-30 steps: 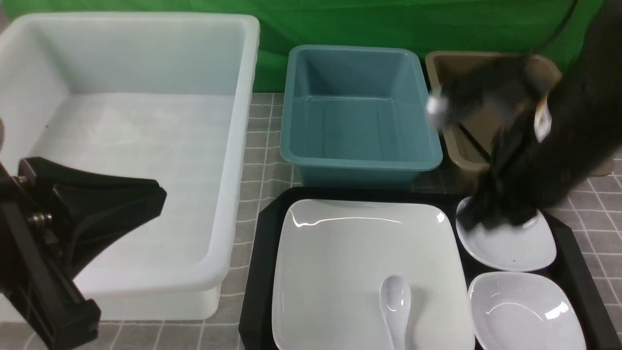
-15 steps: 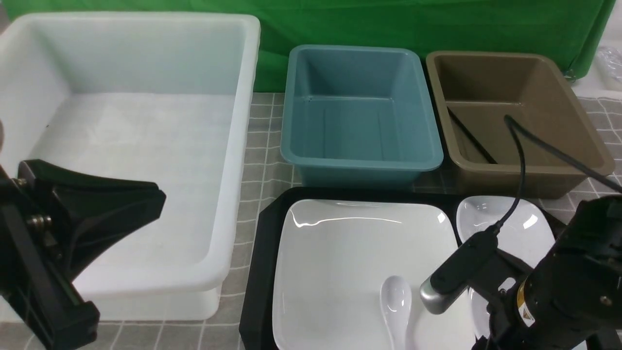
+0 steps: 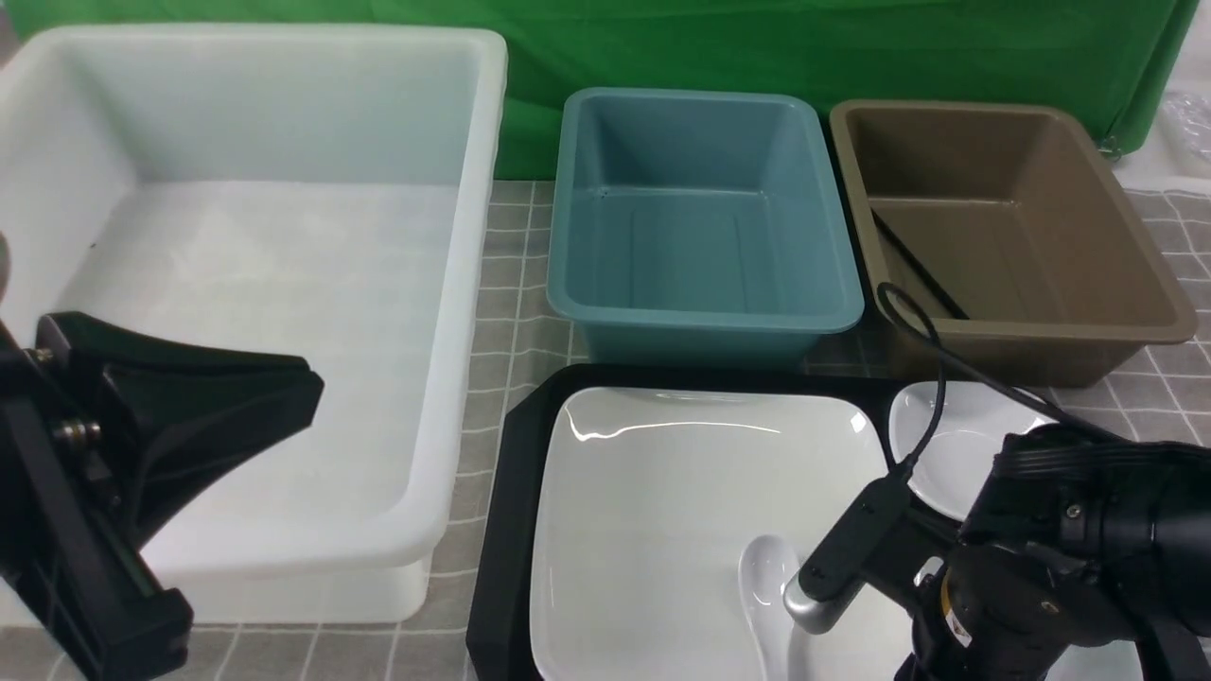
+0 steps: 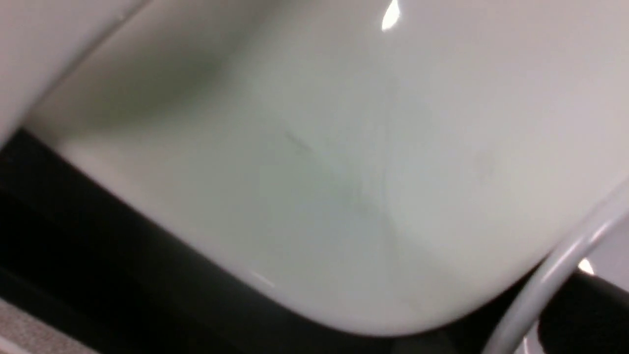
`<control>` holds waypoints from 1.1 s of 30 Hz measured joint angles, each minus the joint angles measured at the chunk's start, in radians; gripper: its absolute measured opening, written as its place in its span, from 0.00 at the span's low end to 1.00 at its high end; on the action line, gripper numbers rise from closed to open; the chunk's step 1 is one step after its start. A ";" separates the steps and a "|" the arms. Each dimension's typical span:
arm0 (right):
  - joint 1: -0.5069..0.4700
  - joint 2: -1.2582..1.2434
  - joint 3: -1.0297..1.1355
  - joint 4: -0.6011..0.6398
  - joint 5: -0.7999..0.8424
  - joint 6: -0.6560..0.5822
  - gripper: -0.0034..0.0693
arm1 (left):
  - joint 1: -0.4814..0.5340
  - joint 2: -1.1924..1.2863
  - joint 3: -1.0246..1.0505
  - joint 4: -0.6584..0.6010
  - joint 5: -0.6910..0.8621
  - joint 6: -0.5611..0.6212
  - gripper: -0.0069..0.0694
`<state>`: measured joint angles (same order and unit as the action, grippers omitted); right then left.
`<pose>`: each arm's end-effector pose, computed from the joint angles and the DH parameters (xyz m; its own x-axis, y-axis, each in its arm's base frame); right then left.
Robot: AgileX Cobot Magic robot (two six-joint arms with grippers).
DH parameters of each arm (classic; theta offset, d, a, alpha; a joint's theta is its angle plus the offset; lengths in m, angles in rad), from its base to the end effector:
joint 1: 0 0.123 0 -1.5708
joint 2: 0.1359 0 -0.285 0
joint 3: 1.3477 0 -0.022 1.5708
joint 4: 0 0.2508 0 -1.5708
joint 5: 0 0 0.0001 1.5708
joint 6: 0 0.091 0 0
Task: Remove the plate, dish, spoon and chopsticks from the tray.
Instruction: Use the right arm to grab a small plate from the dinner plate, then use the right arm to put the small plate into the large storage box on the left
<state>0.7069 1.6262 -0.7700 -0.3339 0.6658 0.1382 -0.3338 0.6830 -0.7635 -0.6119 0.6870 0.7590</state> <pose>0.2128 0.1575 0.1563 -0.6660 -0.7335 -0.1358 -0.7018 0.6779 -0.2189 0.1083 -0.0727 0.3598 -0.2149 0.3297 -0.9193 0.6983 0.7099 0.0914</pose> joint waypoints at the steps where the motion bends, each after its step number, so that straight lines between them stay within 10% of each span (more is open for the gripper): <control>1: 0.000 0.000 0.000 -0.002 0.001 0.001 0.51 | 0.000 0.000 0.000 0.000 0.000 0.000 0.10; 10: 0.000 -0.126 -0.065 0.003 0.195 0.003 0.13 | 0.000 0.000 0.000 0.000 0.007 0.000 0.10; 18: 0.034 -0.327 -0.298 0.175 0.352 0.002 0.13 | 0.000 0.000 -0.018 0.030 -0.006 -0.035 0.10; 25: 0.312 -0.153 -0.870 0.209 0.243 -0.253 0.13 | 0.000 -0.144 -0.141 0.520 0.132 -0.504 0.10; 33: 0.374 0.316 -1.325 0.291 0.236 -0.480 0.13 | 0.000 -0.371 -0.149 0.668 0.300 -0.677 0.10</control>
<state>1.0804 1.9427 -2.0953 -0.0431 0.9014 -0.3421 -0.3338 0.3119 -0.9123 0.0563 0.9874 0.0818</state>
